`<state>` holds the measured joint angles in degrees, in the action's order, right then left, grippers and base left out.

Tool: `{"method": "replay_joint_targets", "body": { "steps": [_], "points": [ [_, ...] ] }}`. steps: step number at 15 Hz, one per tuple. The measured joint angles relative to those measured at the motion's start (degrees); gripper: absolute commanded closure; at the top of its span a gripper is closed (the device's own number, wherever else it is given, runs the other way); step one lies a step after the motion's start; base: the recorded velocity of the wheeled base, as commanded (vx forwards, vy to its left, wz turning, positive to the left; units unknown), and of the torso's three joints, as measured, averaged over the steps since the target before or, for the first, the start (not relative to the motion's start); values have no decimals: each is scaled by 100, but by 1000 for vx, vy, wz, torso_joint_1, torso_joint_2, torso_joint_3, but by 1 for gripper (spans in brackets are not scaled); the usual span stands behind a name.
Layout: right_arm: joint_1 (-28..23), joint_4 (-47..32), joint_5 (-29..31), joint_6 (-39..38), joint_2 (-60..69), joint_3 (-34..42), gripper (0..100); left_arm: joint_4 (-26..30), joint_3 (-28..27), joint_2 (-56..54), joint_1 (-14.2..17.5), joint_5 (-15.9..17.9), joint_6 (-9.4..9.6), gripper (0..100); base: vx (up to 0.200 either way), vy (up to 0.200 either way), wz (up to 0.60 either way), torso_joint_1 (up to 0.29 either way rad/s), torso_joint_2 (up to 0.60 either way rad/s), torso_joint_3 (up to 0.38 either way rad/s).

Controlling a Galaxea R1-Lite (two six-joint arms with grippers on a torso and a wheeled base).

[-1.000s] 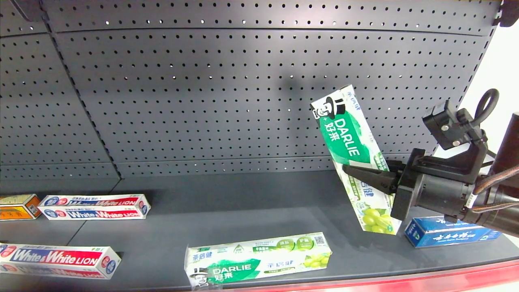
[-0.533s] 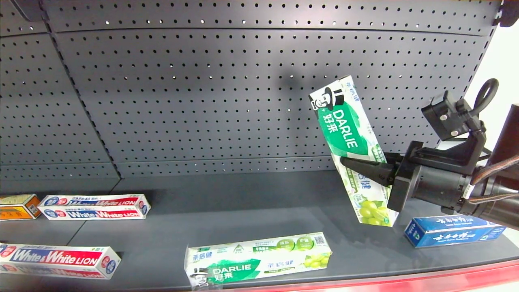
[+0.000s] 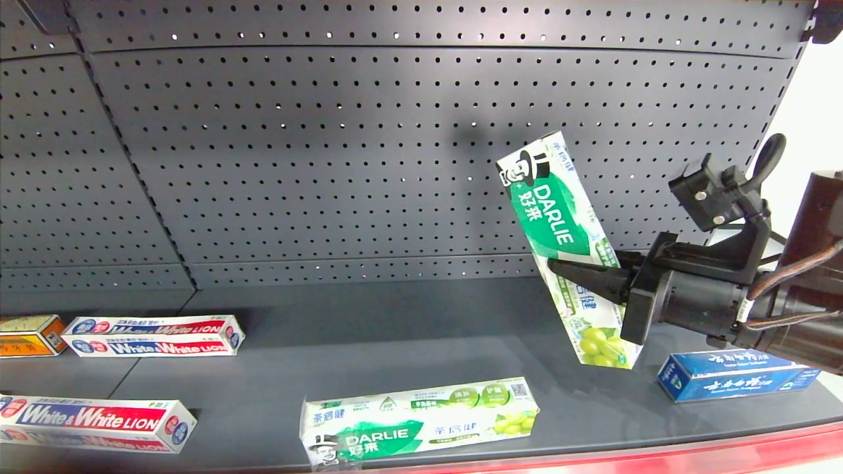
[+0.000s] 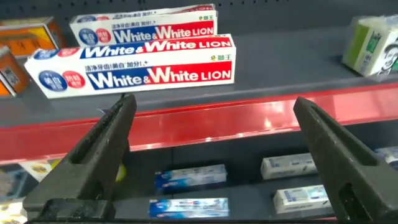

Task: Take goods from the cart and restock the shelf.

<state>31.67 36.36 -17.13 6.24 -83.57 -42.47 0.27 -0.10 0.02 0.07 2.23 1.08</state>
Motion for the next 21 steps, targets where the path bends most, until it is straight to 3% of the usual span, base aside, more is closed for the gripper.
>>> {"method": "replay_joint_targets", "body": {
  "steps": [8, 14, 17, 21],
  "points": [
    [455, -924, 241, 245, 5, -449, 100, -2, 0, 0, 0, -5, -5, 0, 0, 0, 0, 0, 0, 0],
    [503, -1721, 510, 539, 39, -1030, 100, -2, 0, 0, 0, -2, -5, 0, 0, 0, 0, 0, 0, 0],
    [507, -1825, 523, 552, 77, -1147, 100, -2, 0, 0, 0, -5, -5, 0, 0, 0, 0, 0, 0, 0],
    [496, -1822, 539, 552, 107, -1133, 100, 2, 2, 0, 0, -2, -2, 0, 0, 0, 450, 2, 2, -1]
  ]
}}
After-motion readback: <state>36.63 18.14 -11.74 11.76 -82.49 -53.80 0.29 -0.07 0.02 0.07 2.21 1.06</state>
